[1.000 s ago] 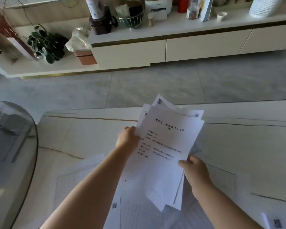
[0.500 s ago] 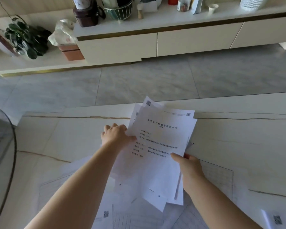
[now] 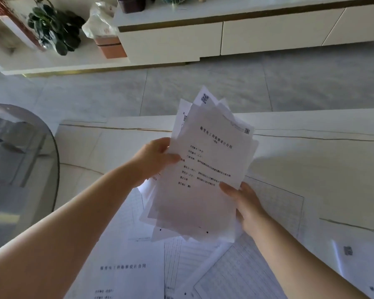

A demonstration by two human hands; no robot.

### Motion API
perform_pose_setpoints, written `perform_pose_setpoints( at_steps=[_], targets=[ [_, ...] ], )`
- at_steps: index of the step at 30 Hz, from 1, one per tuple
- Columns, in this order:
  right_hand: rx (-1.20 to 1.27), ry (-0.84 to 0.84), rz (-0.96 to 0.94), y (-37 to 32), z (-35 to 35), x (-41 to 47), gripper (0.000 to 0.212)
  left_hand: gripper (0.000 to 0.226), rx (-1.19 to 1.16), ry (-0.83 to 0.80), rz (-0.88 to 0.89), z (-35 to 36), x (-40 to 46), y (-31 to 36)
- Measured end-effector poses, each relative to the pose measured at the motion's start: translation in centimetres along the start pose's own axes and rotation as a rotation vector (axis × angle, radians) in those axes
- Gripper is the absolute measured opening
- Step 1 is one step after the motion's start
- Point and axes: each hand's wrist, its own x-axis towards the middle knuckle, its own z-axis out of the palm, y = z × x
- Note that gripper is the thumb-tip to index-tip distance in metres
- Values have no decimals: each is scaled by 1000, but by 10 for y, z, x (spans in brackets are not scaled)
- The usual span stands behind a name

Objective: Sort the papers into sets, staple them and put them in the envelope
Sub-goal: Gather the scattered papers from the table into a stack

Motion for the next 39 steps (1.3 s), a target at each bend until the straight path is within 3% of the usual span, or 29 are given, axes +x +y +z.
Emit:
perform_pose_setpoints(
  at_steps=[5,9,12,15,20,24,28,31,35,39],
  targets=[
    [103,-422,103,-3,-14,-41,56,31,-322,-141,35,-34,-66,13],
    [111,-621,101,3,-22,-83,55,38,-429,-201,-23,-37,-102,2],
    [-25,-455,65,16,-42,-116,42,36,-365,-147,-110,-18,-120,-20],
    [-159,-171,60,41,-68,-138,28,30,-170,-74,-203,25,-130,-44],
    [-241,128,150,79,-106,-150,5,29,-19,-13,-248,114,-124,-69],
    [-311,362,180,97,-124,-154,13,28,164,-5,-238,163,-116,-81],
    [-136,465,253,115,-134,-155,25,32,290,5,-217,190,-115,-92],
    [-50,461,303,121,-137,-158,16,36,310,-32,-262,200,-120,-97],
    [65,453,354,131,-140,-155,38,39,335,-53,-291,205,-123,-105],
    [66,437,362,138,-146,-153,17,46,500,-88,-330,210,-128,-110]
  ],
)
